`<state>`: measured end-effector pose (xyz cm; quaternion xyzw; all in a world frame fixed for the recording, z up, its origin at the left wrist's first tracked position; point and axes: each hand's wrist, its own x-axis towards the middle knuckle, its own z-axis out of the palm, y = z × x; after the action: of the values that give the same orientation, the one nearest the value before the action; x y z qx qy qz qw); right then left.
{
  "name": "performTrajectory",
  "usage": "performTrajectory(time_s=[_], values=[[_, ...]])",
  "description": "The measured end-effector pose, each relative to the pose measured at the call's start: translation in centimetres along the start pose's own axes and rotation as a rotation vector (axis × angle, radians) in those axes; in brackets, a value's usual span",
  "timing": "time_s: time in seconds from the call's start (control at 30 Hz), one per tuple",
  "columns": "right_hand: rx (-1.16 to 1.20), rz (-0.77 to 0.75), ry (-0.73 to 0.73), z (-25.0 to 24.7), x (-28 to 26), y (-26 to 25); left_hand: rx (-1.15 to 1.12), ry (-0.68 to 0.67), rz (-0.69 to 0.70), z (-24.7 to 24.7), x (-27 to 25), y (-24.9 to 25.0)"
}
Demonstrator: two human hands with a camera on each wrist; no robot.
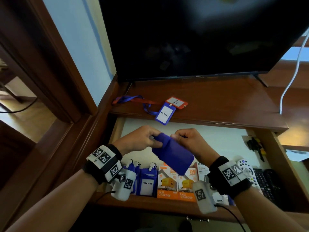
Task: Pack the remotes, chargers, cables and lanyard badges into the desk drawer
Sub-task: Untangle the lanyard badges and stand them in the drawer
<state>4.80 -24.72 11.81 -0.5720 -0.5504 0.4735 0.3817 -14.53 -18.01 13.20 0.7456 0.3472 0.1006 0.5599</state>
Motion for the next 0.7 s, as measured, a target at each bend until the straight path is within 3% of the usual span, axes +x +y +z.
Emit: performTrajectory(time_s=[0.23,0.33,0.5,0.6,0.7], values=[[0.484,0.105,0.103,1.7,1.2,0.7,-0.365,0.285,0.027,1.0,1.1,-1.3],[0.399,0.063,0.075,2.7,1.9,1.3,-0.466,0.382,0.037,1.5,1.8,-1.9],[0.383,0.165,-0.024,3.6,3.7,1.9,-0.615,0.468,0.022,0.5,2.2,-2.4],[0.385,0.23,0.003,3.6,4.4,3.2,-0.564,0.492,-0.008,-0.9,2.3,-2.9],[0.316,0.278,0.058,2.9,5.7,4.1,-0.412,0.444,-0.125,-2.1,2.0,-4.3]])
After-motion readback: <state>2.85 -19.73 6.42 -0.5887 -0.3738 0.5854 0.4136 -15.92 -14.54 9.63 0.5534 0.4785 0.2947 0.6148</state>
